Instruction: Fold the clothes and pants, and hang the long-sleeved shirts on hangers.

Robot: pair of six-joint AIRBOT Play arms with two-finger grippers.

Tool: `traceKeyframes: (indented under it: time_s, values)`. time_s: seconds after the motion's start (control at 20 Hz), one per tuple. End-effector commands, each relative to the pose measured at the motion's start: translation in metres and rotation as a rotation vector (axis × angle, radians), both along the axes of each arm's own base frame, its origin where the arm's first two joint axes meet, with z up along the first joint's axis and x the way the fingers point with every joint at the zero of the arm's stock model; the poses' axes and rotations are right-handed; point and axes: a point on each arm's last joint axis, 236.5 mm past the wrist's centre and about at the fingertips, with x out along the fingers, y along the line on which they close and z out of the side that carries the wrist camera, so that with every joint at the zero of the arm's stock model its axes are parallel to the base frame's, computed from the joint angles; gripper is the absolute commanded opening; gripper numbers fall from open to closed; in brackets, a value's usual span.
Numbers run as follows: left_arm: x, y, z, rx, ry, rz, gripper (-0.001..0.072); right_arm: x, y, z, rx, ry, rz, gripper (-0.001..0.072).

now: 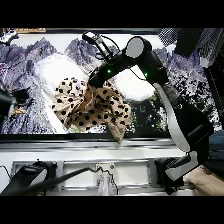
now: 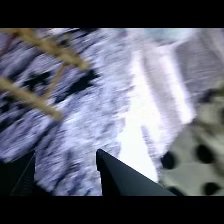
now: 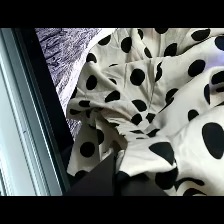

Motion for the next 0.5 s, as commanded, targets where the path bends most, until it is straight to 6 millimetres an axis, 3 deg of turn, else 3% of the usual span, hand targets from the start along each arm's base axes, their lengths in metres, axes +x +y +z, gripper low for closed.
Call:
traceKeyframes:
  time_s: [0.0, 0.1, 0.2, 0.35, 0.45]
  values:
    - [-0.058, 0.049, 0.0, 0.041, 0.15, 0.136, 0.0422, 0.0, 0.001, 0.0, 0.004, 0.0, 0.003, 0.0021]
    - [-0.08, 0.072, -0.001, 0.035, 0.128, 0.227, 0.0422, -0.003, 0.0, -0.001, -0.001, 0.006, 0.009, 0.0021]
    - [-0.081, 0.089, -0.006, 0.044, 0.132, 0.162, 0.0421, -0.006, -0.001, -0.002, -0.01, 0.017, 0.021, 0.0021]
    - [-0.034, 0.109, -0.006, 0.073, 0.045, -0.046, 0.0417, -0.011, -0.003, -0.004, -0.02, 0.031, 0.037, 0.0021]
    - [-0.018, 0.142, -0.01, 0.099, 0.038, -0.016, 0.0416, -0.016, -0.003, -0.005, -0.026, 0.04, 0.05, 0.0021]
